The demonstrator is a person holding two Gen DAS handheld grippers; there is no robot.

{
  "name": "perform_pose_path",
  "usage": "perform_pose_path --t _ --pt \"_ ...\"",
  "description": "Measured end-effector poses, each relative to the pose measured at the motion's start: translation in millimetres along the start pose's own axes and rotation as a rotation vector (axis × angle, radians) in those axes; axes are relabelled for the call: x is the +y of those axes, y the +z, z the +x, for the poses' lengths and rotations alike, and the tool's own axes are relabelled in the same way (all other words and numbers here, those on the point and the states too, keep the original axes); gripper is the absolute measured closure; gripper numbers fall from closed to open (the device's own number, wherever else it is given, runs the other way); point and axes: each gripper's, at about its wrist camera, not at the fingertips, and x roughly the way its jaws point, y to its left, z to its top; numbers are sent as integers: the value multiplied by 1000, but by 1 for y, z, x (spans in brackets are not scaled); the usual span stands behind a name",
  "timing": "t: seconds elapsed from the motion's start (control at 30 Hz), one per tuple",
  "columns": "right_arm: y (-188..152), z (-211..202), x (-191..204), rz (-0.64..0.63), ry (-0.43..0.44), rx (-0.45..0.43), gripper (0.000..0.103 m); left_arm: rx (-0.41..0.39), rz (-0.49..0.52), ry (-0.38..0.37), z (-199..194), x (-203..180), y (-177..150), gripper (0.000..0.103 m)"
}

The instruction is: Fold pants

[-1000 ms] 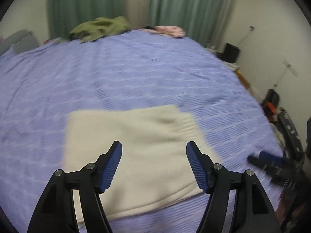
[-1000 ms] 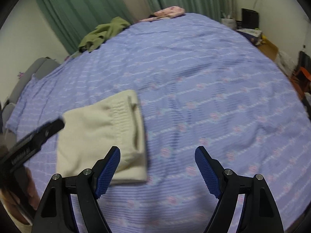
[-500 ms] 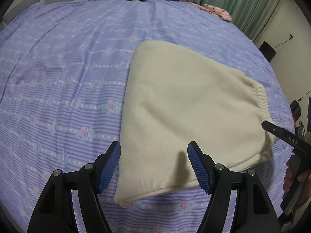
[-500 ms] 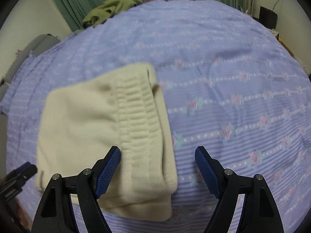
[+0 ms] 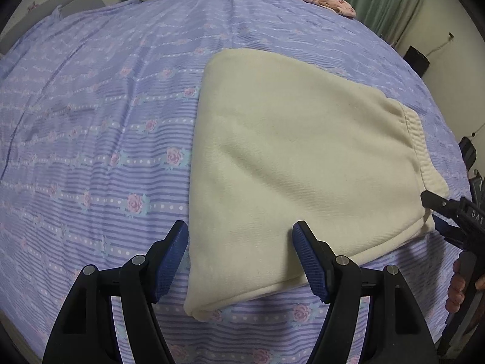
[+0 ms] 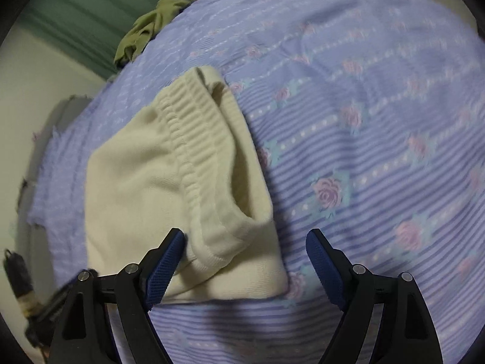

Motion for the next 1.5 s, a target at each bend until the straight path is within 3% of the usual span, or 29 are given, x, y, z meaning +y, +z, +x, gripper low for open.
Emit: perform_pose_path --t 0.07,0.13,0.2,0.33,0.43,0.57,0.77,0.97,1.23,1.33,1.4,1.43,1.5 --pt "-1 6 -4 39 53 7 20 -8 26 2 0 -5 3 33" --pt "0 17 -9 62 110 20 8 -8 32 -2 3 -6 5 32" --pt "4 27 -10 80 135 40 4 -6 29 -2 6 -6 8 32" --pt "8 26 8 75 205 91 5 -15 -43 -56 7 5 16 32" --pt "2 30 20 -13 145 85 5 -15 -101 -95 13 19 25 31" --pt "3 52 18 -8 114 80 5 -14 -80 -132 26 21 44 31" --pt "3 46 33 -22 31 72 6 5 -76 -216 51 34 78 24" --pt "10 49 40 -39 -8 59 7 70 15 -271 84 34 85 11" --pt "19 54 54 -137 -78 42 7 119 -29 -399 103 49 81 7" --pt "19 57 54 -146 -80 30 6 158 -101 -449 107 47 84 14" --pt "19 55 52 -134 -74 30 8 164 -133 -455 99 44 86 34" --pt "19 52 52 -130 -72 32 16 155 -138 -447 94 43 87 39" --pt "19 42 59 -144 -76 26 28 129 -144 -424 81 45 87 60"
